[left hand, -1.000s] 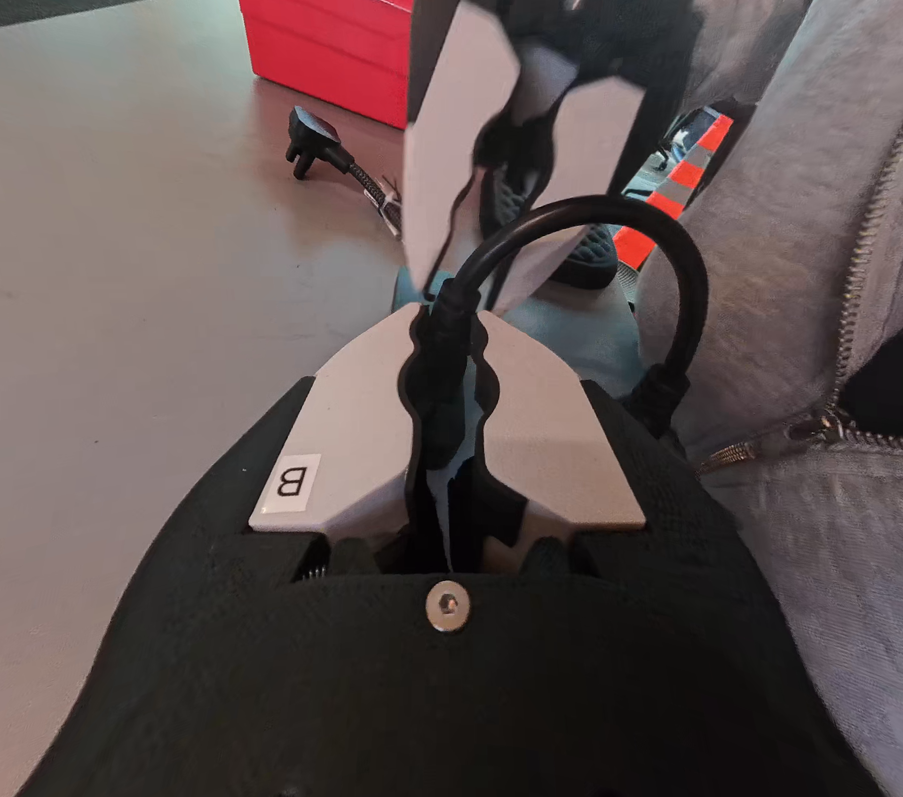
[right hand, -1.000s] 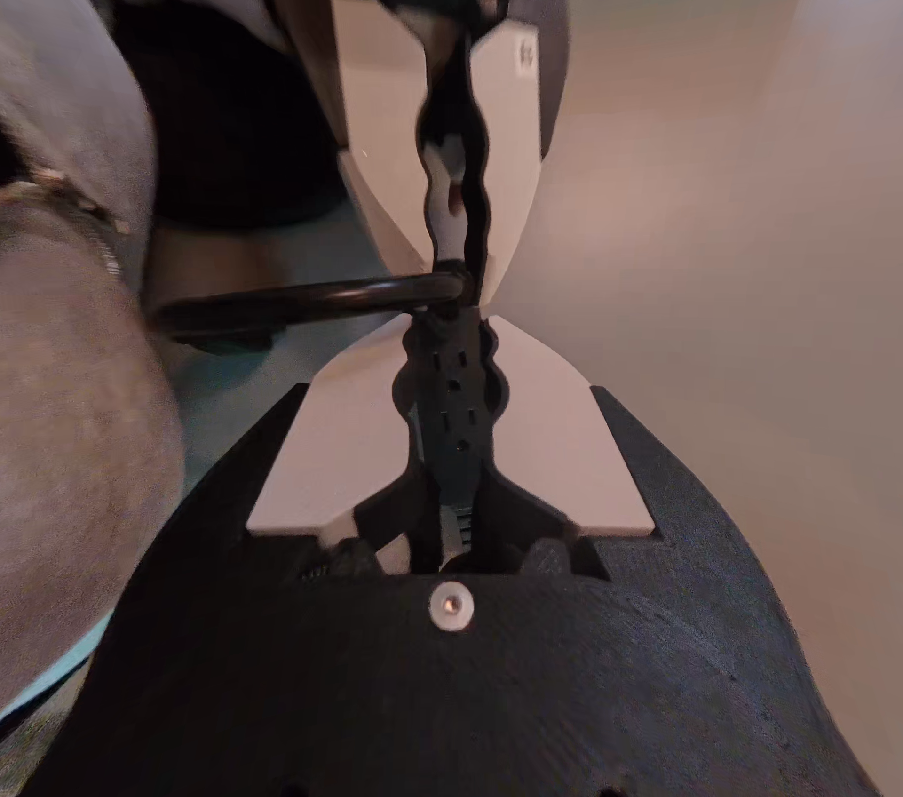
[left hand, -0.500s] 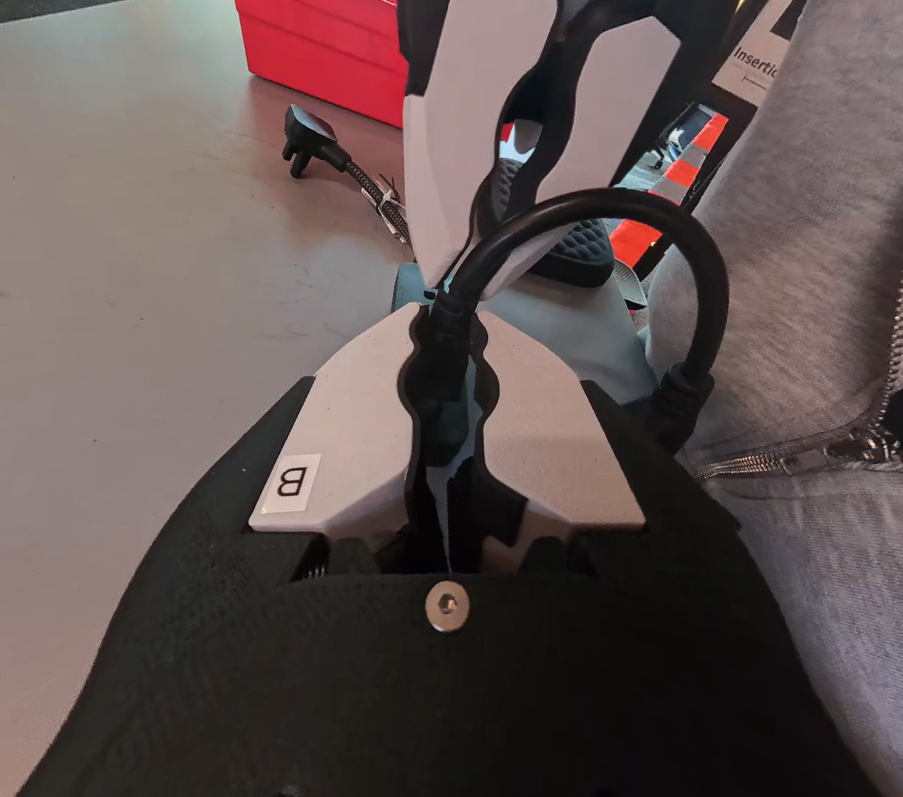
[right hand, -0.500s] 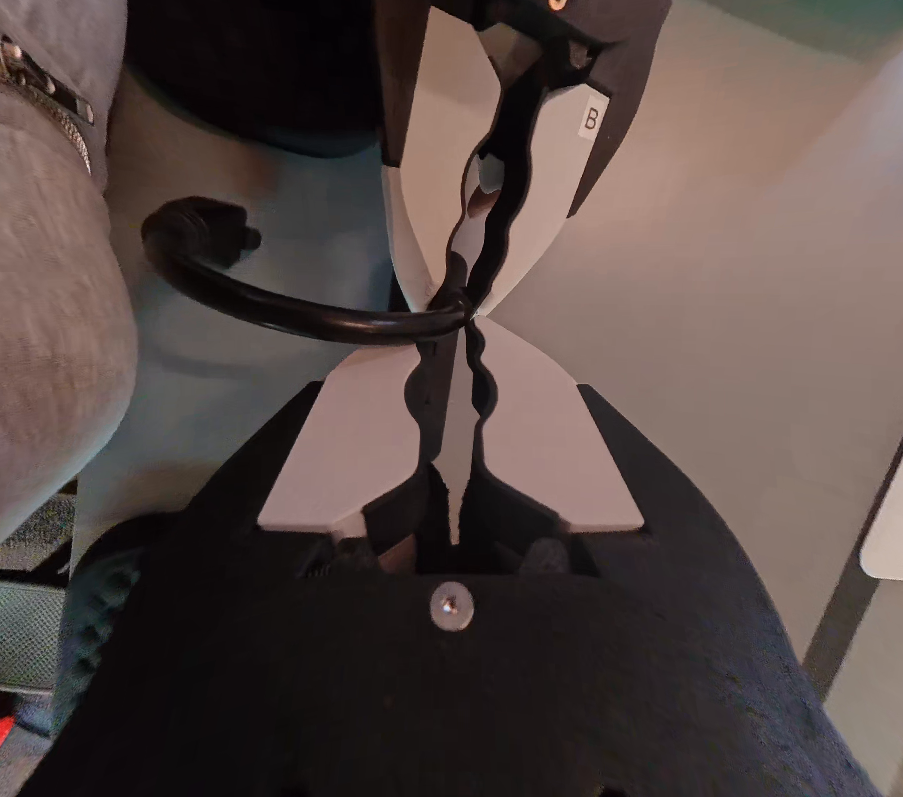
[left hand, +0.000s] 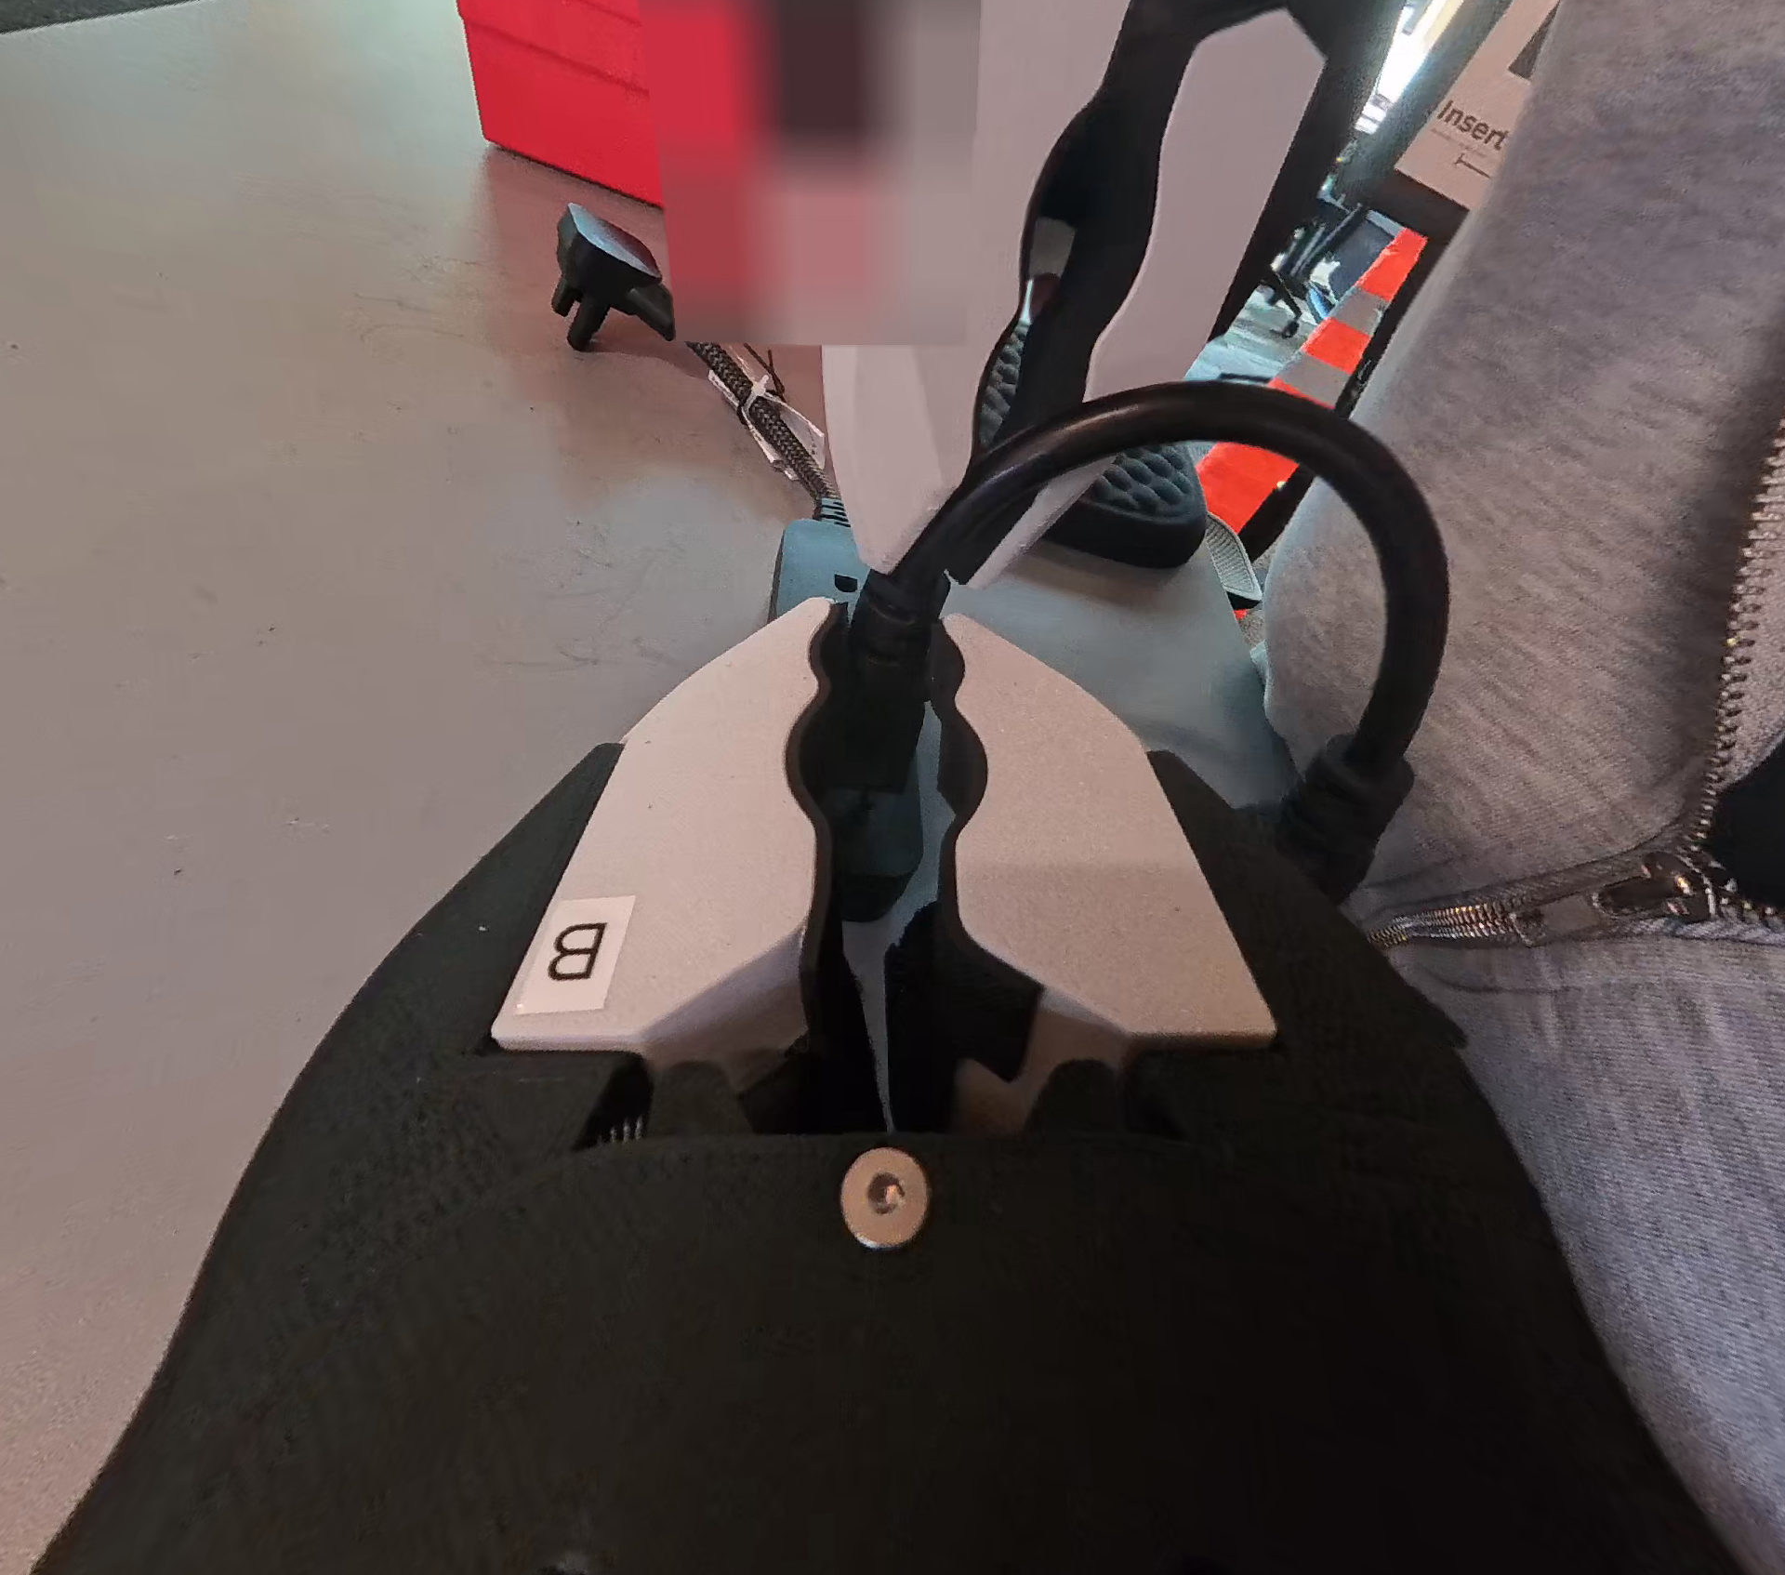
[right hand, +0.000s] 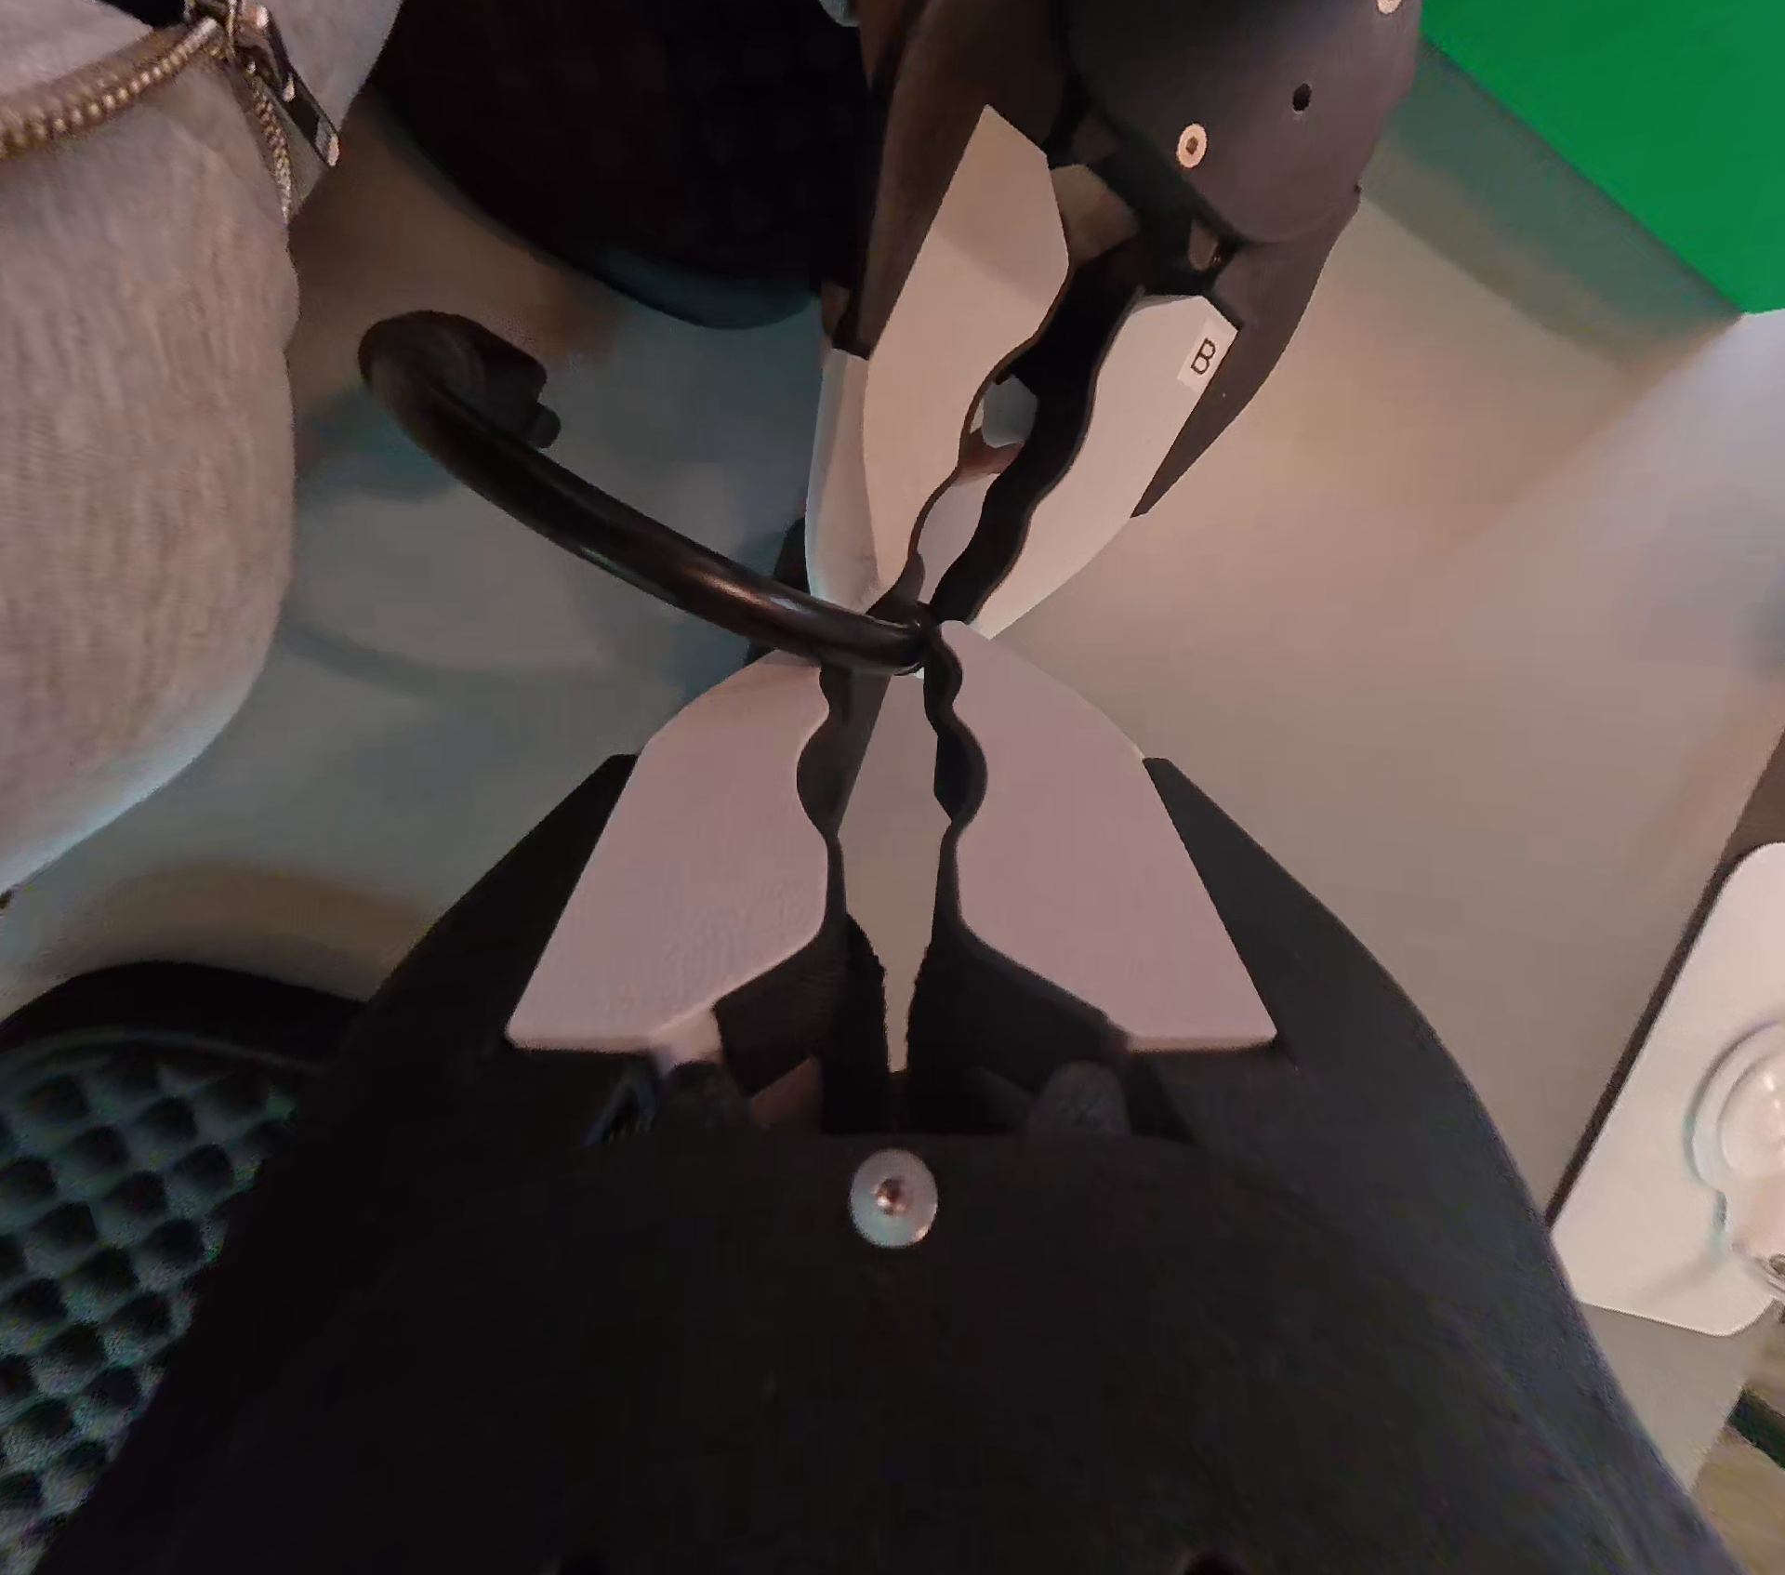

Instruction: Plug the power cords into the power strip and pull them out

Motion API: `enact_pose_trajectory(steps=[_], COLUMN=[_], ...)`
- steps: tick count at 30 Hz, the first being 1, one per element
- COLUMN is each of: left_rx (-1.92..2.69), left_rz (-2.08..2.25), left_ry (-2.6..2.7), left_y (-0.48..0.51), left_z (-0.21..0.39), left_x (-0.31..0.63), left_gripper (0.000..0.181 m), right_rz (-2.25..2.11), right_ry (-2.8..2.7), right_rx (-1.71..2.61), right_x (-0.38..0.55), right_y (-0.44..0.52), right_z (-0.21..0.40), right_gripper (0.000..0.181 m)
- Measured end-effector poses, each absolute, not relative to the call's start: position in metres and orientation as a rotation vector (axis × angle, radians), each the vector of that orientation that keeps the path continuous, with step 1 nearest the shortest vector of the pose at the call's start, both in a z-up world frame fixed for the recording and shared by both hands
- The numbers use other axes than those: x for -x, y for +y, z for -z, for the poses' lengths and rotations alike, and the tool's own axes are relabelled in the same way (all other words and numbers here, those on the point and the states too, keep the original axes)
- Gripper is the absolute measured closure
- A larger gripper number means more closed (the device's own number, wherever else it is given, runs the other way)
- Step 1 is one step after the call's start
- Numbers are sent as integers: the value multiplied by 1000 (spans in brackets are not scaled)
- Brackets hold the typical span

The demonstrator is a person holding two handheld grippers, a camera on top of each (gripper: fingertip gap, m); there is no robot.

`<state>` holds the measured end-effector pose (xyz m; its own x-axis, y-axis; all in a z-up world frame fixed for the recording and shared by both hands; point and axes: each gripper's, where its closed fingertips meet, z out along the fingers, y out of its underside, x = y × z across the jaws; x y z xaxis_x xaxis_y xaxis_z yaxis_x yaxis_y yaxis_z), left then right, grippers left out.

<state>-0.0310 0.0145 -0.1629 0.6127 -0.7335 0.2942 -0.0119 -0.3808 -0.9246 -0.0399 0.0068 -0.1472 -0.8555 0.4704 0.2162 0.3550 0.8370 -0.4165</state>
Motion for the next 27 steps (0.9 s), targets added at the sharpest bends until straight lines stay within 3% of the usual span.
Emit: enact_pose_trajectory(steps=[17,27], left_rx=[1875,1881], left_rz=[939,773], left_ry=[651,701], left_y=[9,8], left_z=[172,171], left_x=[26,25], left_gripper=[163,164], right_rz=[-280,-138], right_ry=[-2991,-2742], right_rx=[788,801], right_x=[39,36], right_y=[1,1], right_z=[163,163], right_gripper=[167,168])
